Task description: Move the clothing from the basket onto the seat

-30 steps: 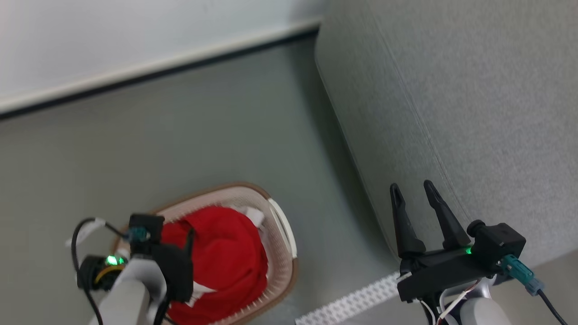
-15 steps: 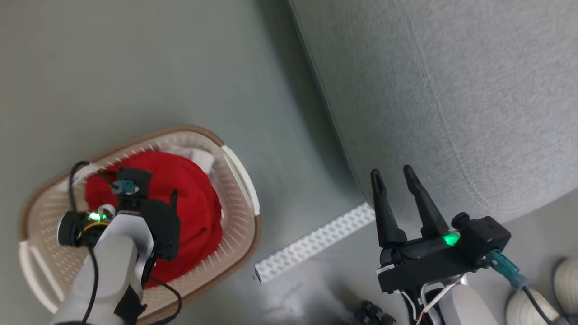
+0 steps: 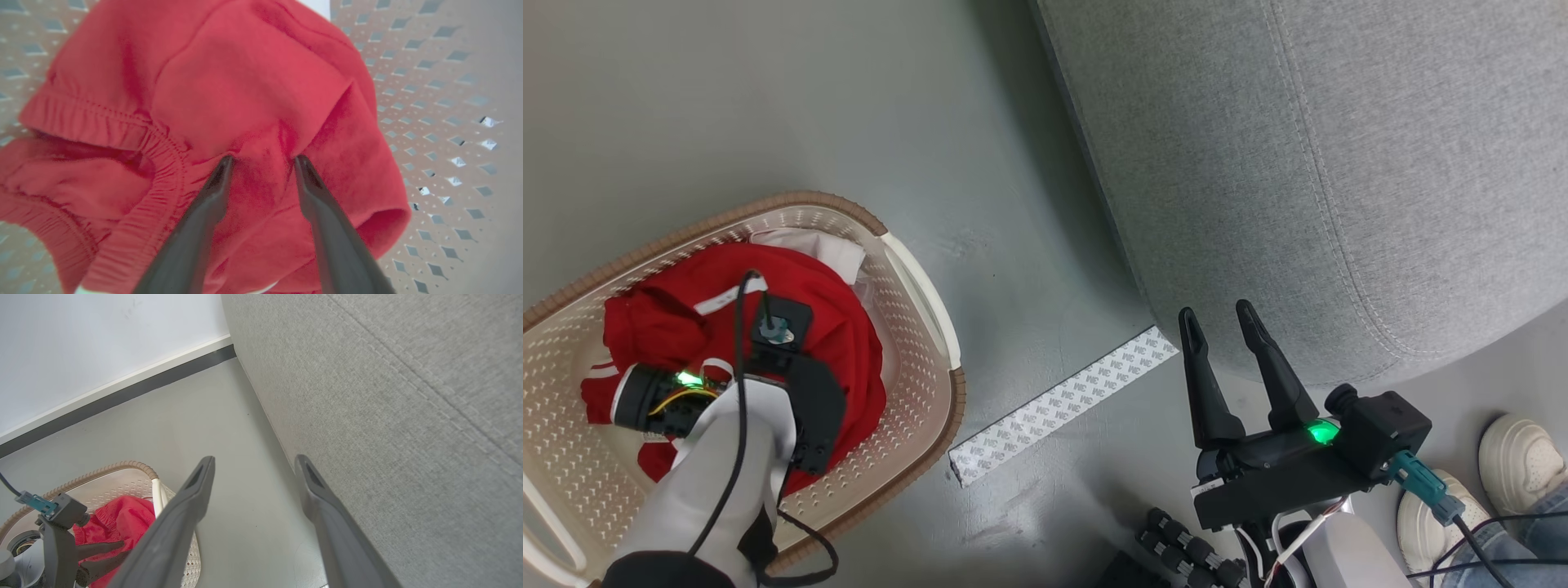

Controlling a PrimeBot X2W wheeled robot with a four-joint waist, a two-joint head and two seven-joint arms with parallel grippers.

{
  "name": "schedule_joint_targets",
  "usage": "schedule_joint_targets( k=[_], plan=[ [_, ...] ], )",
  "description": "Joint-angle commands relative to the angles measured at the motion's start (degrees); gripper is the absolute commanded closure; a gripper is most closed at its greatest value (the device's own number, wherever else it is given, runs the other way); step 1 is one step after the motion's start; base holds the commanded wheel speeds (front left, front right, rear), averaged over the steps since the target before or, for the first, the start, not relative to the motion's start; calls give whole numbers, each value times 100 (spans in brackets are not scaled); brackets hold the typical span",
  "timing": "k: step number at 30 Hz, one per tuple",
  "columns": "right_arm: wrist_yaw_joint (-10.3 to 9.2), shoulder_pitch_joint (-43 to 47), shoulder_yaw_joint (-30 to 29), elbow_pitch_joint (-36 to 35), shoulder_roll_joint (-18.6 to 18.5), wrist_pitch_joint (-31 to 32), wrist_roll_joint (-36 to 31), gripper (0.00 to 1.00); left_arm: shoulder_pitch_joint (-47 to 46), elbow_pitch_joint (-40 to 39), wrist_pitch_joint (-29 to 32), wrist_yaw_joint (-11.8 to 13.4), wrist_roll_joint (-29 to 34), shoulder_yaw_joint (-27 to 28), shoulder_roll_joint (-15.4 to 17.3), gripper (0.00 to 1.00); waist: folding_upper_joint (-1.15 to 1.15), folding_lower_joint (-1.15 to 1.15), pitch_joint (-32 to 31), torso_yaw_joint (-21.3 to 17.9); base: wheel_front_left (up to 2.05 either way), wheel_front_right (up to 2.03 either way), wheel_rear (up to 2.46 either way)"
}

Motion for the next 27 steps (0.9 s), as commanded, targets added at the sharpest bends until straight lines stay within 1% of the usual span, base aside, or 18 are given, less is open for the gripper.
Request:
schedule_joint_targets(
  k=[1,6,8,12,18,19,21,23,25,27],
  plan=[
    [21,12,-5,20,13,-27,13,0,-58,81,-29,44,57,-34,0,100,-1,-1,-18,-10,0,0,0],
    [21,-17,-3,129,13,-55,33,0,-111,253,-130,111,44,-119,-71,100,-1,-1,-112,6,0,0,0],
    [21,-72,-6,162,13,-62,8,0,-121,289,-271,72,-69,-73,-139,100,-1,-1,-214,86,0,0,0],
    [21,-96,-71,283,10,-19,-148,0,138,391,-537,-103,-367,54,-310,100,-1,-1,-613,378,0,0,0],
    [21,-188,-96,369,2,178,-343,0,286,406,-963,-477,-688,-58,-483,100,-1,-1,-1483,990,0,0,0],
    [21,-177,-99,375,1,231,-385,0,312,379,-1035,-557,-752,-107,-492,100,-1,-1,-1674,1112,0,0,0],
    [21,-120,-74,378,2,343,-434,0,422,170,-1181,-805,-1055,-247,-507,100,-1,-1,-2047,1333,0,0,0],
    [21,-41,-75,338,-5,449,-433,0,493,-124,-1188,-943,-1421,-514,-509,100,-1,-1,-2392,1567,0,0,0],
    [21,62,-72,311,-5,555,-450,0,551,-422,-1169,-964,-1784,-791,-506,100,-1,-1,-2732,1778,0,0,0],
    [21,197,-55,303,-5,666,-452,0,630,-707,-1112,-899,-2131,-1073,-506,100,-1,-1,-3114,1959,0,0,0]
  ],
)
